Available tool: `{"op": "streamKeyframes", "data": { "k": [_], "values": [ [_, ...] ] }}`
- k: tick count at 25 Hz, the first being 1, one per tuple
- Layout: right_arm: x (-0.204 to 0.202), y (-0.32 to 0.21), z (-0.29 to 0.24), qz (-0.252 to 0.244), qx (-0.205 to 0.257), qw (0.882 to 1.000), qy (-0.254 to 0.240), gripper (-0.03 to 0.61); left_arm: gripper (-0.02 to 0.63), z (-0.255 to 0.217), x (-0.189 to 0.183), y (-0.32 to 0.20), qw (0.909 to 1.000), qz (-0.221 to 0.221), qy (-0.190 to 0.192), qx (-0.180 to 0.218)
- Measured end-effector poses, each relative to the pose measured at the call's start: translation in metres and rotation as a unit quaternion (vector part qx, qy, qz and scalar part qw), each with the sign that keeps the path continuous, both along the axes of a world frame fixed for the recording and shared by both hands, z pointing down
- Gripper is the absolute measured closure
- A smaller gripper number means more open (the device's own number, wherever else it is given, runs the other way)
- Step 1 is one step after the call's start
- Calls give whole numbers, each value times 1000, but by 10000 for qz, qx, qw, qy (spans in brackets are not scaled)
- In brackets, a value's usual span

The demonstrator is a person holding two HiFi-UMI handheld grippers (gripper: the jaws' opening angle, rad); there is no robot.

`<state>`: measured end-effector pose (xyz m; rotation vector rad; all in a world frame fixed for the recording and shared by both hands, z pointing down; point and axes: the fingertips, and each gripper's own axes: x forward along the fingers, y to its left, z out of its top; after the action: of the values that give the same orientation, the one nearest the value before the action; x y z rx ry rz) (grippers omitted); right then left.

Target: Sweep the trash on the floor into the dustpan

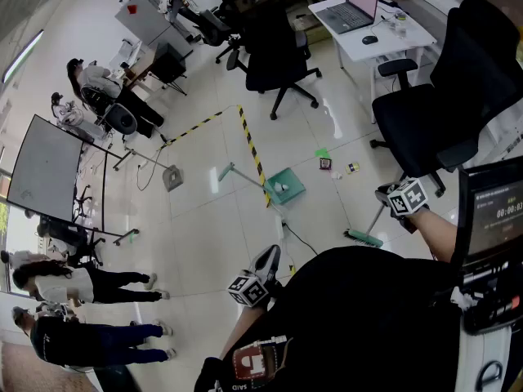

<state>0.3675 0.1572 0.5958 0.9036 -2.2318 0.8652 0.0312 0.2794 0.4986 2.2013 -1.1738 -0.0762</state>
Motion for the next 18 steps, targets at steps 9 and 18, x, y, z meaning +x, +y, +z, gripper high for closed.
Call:
{"op": "streamKeyframes", "data": {
  "k": [9,18],
  "values": [
    [-54,-69,6,255,-8,9995,173,529,618,36,-62,-75,9992,155,356,42],
    [-135,-171,-35,1134,145,9913,658,531,618,43,-183,-190,9934,1022,517,68]
  ]
}}
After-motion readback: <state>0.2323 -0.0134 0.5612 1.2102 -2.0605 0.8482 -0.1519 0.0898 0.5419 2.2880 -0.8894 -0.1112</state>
